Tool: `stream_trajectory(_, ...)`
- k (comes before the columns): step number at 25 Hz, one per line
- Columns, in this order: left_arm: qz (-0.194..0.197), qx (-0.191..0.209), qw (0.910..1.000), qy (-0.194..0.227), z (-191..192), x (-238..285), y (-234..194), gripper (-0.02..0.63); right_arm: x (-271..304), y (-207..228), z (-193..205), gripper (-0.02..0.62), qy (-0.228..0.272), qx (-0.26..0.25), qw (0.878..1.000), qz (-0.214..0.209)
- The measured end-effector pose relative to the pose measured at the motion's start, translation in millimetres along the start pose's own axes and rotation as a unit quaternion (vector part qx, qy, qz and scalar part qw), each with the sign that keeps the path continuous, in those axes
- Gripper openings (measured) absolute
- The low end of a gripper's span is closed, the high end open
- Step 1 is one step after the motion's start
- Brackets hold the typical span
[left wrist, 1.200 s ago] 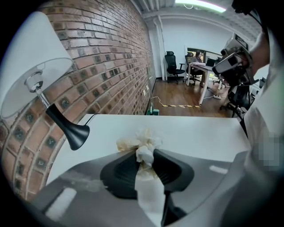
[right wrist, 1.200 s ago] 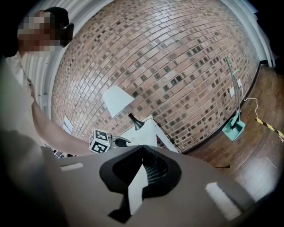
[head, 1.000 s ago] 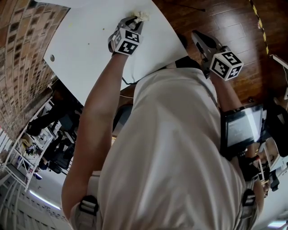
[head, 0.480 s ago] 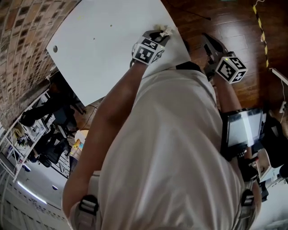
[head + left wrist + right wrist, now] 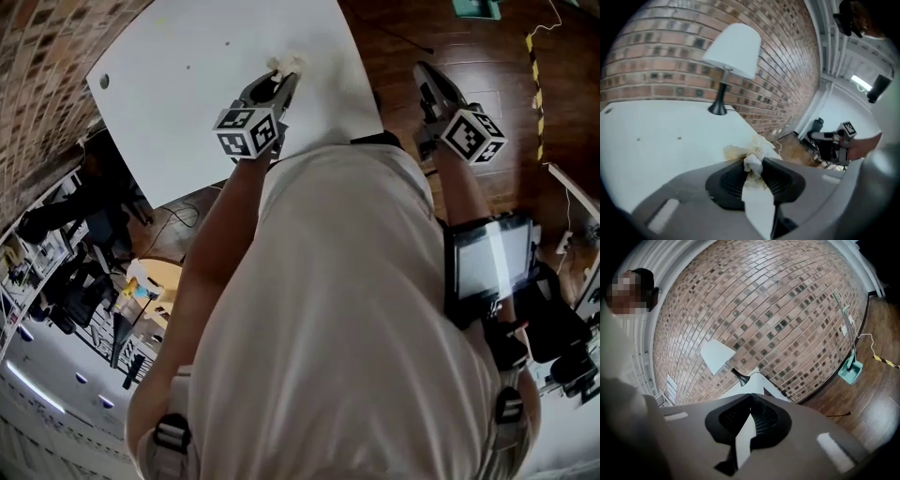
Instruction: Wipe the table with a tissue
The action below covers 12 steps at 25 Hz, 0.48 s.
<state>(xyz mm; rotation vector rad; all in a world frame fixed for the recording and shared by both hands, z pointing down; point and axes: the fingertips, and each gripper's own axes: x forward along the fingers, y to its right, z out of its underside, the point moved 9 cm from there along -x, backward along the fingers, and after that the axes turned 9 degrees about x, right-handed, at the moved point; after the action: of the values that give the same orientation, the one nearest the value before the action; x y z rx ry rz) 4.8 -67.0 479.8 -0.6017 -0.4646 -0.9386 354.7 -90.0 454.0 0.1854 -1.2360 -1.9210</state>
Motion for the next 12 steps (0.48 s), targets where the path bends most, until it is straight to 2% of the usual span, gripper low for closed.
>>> stream_trajectory(2, -0.052, -0.040, 0.9978, 0.012, 9.5, -22.1, -20.3, 0.110, 7.6, -0.2, 4.7, 0.008, -0.017, 0.001, 1.000, -0.009)
stream_trajectory(5, -0.096, -0.075, 0.9922, 0.026, 20.4, -44.6, -32.8, 0.112, 20.2, 0.5, 9.4, 0.008, -0.044, -0.005, 0.999, -0.021)
stream_trajectory(9, -0.110, -0.079, 0.9902, 0.034, 34.2, -56.4, -16.8, 0.114, 30.3, -0.3, 17.1, 0.008, -0.082, -0.012, 0.996, -0.036)
stream_trajectory(12, -0.120, -0.066, 0.9902, 0.027, 40.7, -61.3, 1.5, 0.114, 35.5, -7.6, 19.3, 0.008, -0.105, -0.025, 0.993, -0.051)
